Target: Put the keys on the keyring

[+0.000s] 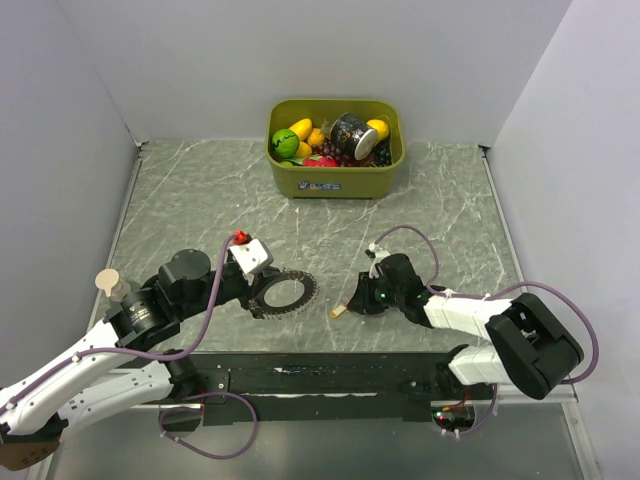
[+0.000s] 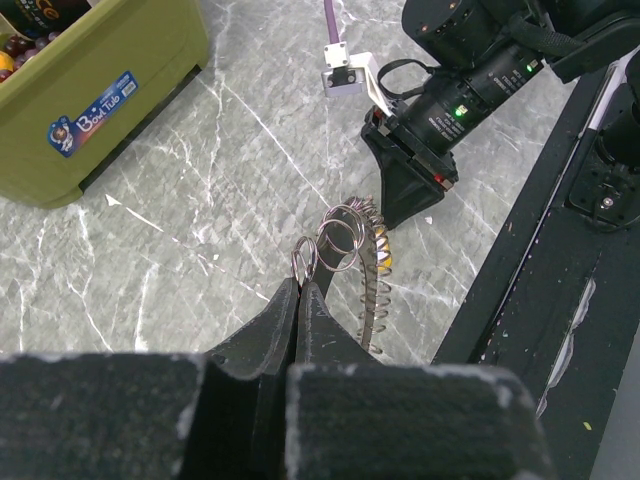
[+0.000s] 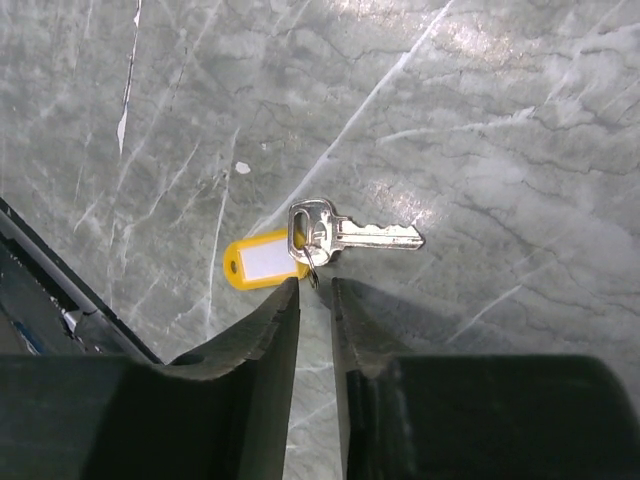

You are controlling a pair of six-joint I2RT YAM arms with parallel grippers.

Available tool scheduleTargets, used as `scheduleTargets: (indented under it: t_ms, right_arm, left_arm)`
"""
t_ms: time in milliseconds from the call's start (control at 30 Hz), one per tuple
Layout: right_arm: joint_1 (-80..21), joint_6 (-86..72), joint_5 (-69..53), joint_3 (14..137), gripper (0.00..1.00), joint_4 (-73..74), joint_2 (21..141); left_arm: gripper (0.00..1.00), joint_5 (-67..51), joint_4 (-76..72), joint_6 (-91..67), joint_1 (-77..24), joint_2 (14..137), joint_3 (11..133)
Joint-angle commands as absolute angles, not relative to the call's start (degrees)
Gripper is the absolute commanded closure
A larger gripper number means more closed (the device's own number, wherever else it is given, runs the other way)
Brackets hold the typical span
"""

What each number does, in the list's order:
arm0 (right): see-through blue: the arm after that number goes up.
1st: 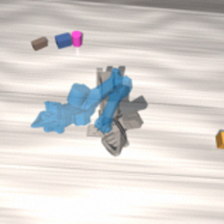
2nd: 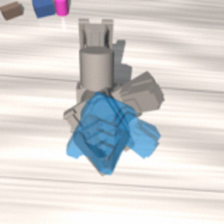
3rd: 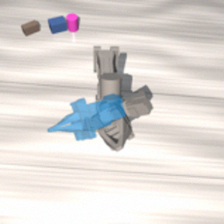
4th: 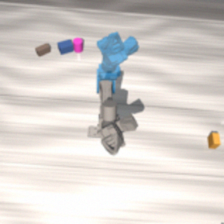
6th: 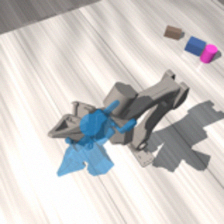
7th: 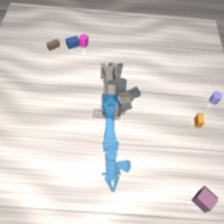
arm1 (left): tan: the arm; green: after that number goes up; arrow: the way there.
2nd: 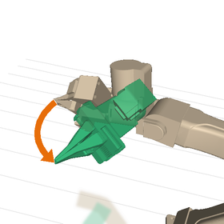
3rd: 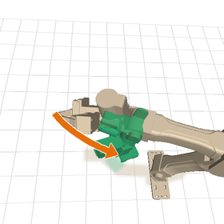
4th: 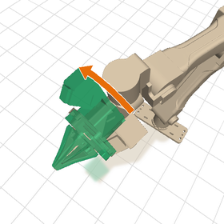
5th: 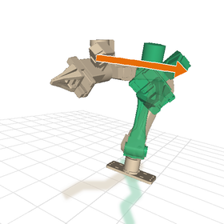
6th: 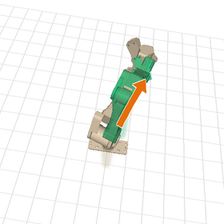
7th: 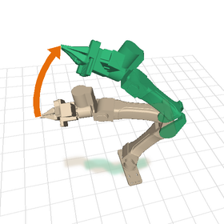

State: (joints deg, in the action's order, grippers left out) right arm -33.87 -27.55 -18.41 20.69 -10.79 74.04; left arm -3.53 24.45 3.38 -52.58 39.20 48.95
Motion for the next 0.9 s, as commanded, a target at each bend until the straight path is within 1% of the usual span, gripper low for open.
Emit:
scheduleTargets:
  t_ms: [0,100,167,200,300,433,533,867]
  right_arm:
    - [-33.4,-27.6,-18.4,21.5,0.76,-13.7,75.6]
    - [-33.4,-27.9,-19.1,21.9,0.78,-14.6,77.2]
    - [-33.3,-28.0,-19.2,22.1,0.83,-15.3,77.9]
    - [-33.4,-28.1,-19.4,22.2,0.89,-15.5,78.2]
    - [-33.3,-28.0,-19.4,22.1,1.0,-15.6,77.5]
    - [-33.4,-25.5,-19.2,23.0,1.0,-11.6,74.1]
    - [-33.3,-22.1,-19.2,24.3,1.0,-8.7,69.3]
    - [-33.3,-10.9,-20.8,31.6,1.0,7.5,52.2]
  left_arm:
    - [0.99,-3.0,20.5,3.1,-52.5,38.2,49.4]
    - [0.99,-3.1,20.6,3.2,-52.5,38.4,49.5]
    - [0.99,-2.9,20.7,3.1,-52.5,38.3,49.5]
    - [0.99,-3.0,20.7,3.2,-52.4,38.4,49.5]
    - [0.99,-2.8,20.7,3.1,-52.5,38.2,49.3]
    - [0.99,-3.1,20.8,3.0,-52.4,38.5,49.4]
    - [0.99,-3.8,20.8,3.1,-52.4,39.2,49.7]
    - [0.99,-4.7,21.5,3.6,-52.5,42.4,50.7]
